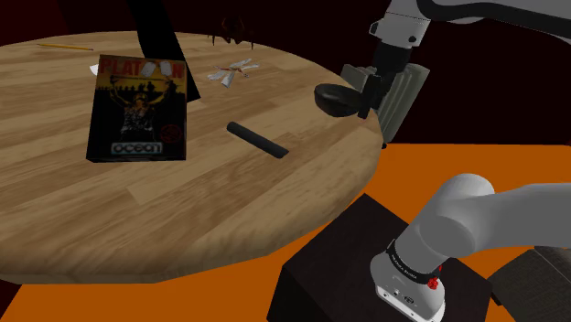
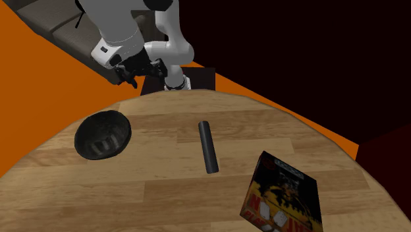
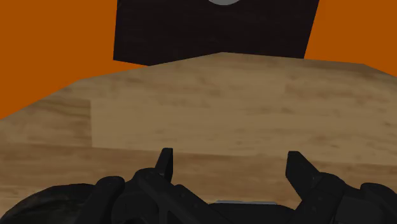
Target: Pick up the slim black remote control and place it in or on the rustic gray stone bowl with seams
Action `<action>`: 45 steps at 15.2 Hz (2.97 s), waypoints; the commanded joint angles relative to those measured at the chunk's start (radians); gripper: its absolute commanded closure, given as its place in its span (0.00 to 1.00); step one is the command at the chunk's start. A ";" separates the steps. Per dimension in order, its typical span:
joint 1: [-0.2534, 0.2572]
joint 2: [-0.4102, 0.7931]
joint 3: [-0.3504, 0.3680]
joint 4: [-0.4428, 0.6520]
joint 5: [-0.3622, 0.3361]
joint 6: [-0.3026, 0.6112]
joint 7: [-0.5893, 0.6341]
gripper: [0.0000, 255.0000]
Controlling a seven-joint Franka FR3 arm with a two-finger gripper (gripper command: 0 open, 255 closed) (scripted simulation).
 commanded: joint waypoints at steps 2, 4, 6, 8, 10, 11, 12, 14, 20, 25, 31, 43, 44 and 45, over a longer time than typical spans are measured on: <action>0.006 0.022 0.020 0.004 0.010 0.020 0.019 0.00; 0.017 0.068 0.059 0.017 0.028 0.060 0.058 0.00; 0.026 0.118 0.098 0.035 0.042 0.098 0.096 0.00; 0.034 0.172 0.136 0.058 0.052 0.134 0.134 0.00; 0.041 0.229 0.173 0.086 0.057 0.169 0.173 0.00; 0.044 0.259 0.192 0.101 0.058 0.185 0.192 0.00; 0.046 0.290 0.210 0.119 0.058 0.201 0.212 0.00; 0.050 0.353 0.246 0.157 0.053 0.229 0.252 0.00; 0.059 0.560 0.347 0.302 0.003 0.293 0.382 0.00; 0.074 0.718 0.405 0.431 -0.065 0.312 0.480 0.00; 0.073 0.726 0.404 0.358 -0.069 0.391 0.483 0.00; 0.073 0.729 0.404 0.340 -0.071 0.412 0.484 1.00; 0.073 0.728 0.404 0.339 -0.070 0.412 0.484 1.00; 0.073 0.727 0.404 0.338 -0.070 0.412 0.484 1.00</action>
